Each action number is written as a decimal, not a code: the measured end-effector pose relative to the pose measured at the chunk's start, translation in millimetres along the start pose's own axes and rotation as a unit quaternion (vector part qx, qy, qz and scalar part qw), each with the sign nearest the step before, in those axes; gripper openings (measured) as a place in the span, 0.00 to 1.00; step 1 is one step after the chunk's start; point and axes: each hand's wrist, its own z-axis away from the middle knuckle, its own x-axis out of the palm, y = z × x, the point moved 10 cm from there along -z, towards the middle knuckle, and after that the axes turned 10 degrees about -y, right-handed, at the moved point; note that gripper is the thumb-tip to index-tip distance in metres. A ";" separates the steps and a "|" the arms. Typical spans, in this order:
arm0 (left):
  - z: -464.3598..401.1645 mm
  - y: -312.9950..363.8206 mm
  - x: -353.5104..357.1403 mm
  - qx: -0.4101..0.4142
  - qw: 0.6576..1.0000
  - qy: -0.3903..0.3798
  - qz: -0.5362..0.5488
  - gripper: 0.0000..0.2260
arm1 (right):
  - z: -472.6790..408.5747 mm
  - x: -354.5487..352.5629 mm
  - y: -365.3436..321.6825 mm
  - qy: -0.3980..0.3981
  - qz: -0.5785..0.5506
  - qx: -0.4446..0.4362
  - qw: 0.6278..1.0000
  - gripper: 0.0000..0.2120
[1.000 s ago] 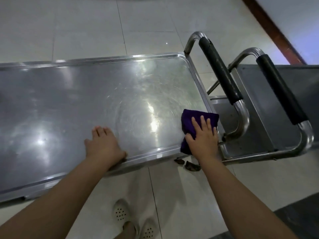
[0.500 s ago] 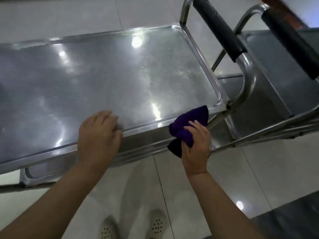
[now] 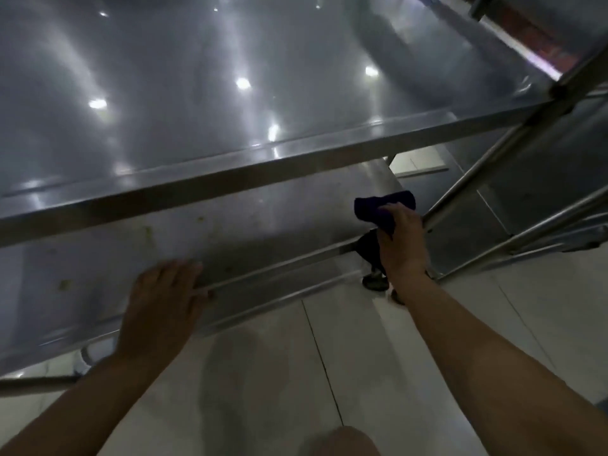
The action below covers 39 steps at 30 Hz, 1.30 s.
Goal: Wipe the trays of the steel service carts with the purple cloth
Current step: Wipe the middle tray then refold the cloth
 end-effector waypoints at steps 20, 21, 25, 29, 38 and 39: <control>-12.5 -88.5 51.6 -0.090 0.986 0.140 0.031 0.21 | 73.4 169.9 -111.4 -0.009 0.148 -0.185 0.972 0.20; -12.3 -88.7 50.1 -0.091 0.984 0.146 0.037 0.21 | 80.9 183.2 -126.4 -0.020 0.145 -0.202 0.969 0.20; -12.3 -87.8 50.3 -0.082 0.984 0.157 0.036 0.20 | 107.3 228.6 -179.5 -0.063 0.158 -0.266 0.949 0.20; -20.1 -97.3 69.7 -0.080 0.993 0.091 0.002 0.22 | 99.8 227.2 -177.1 -0.087 0.149 -0.293 0.940 0.20; -25.5 -89.0 72.2 -0.089 0.995 0.040 -0.007 0.30 | 11.5 138.5 -61.7 -0.141 0.204 -0.129 0.960 0.20; -25.2 -87.8 72.6 -0.084 0.996 0.030 -0.014 0.31 | 5.2 126.5 -52.4 -0.140 0.200 -0.109 0.964 0.20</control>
